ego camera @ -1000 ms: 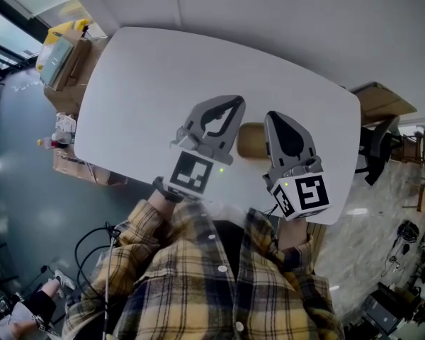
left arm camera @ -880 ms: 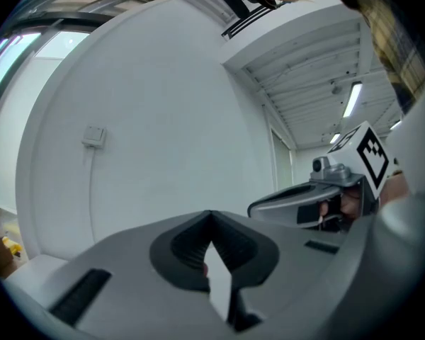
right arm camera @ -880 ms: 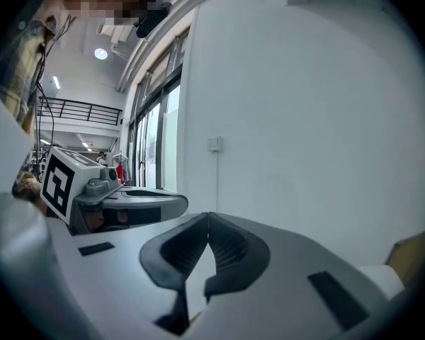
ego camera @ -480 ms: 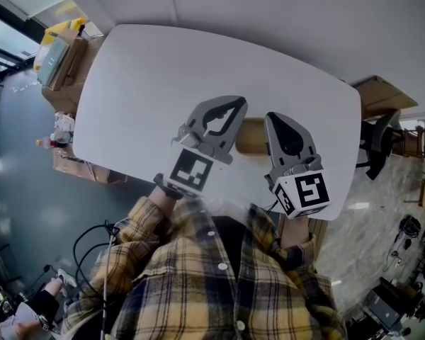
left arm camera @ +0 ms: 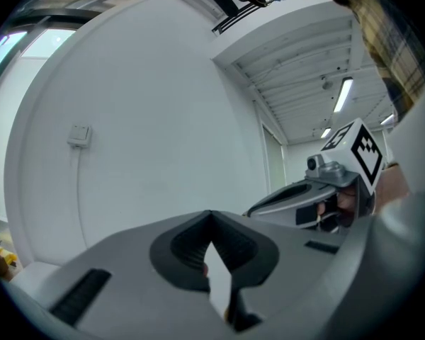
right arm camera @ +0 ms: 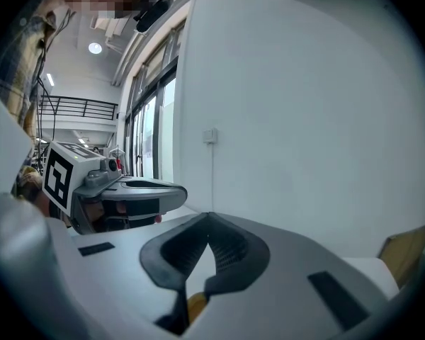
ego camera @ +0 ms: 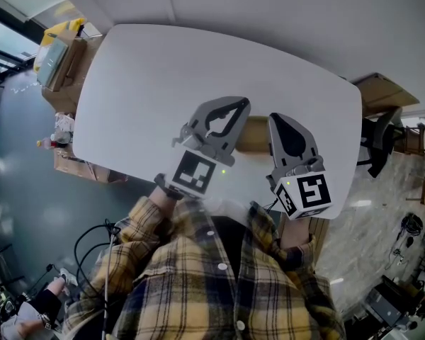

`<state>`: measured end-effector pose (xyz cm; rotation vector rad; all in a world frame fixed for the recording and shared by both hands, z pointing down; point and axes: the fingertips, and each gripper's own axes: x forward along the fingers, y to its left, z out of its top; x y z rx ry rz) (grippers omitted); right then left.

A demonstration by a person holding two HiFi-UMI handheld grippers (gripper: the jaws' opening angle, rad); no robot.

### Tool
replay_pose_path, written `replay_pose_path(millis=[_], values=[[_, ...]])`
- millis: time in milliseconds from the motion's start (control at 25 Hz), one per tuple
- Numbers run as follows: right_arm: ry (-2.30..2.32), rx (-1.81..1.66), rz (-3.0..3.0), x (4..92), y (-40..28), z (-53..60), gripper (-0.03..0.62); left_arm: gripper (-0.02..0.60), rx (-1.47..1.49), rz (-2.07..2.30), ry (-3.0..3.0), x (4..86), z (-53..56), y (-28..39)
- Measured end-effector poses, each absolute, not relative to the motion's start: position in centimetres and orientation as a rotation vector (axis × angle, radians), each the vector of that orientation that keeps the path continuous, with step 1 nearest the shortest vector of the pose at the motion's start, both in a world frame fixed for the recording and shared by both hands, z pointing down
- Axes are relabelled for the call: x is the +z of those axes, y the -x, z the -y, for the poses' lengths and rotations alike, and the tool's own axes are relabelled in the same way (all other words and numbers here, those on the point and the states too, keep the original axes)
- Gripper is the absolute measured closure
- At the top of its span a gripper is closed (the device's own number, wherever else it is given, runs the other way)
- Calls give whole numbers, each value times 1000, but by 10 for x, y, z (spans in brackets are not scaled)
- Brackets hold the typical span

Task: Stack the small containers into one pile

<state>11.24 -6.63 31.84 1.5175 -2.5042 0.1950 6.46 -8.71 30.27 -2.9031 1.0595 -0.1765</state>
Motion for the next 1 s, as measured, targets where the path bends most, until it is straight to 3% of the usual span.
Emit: replay_pose_path(millis=[1000], values=[[-1452,187,2550,312,-104,64,579,565,-155,-1001,2889,295,79,-72]])
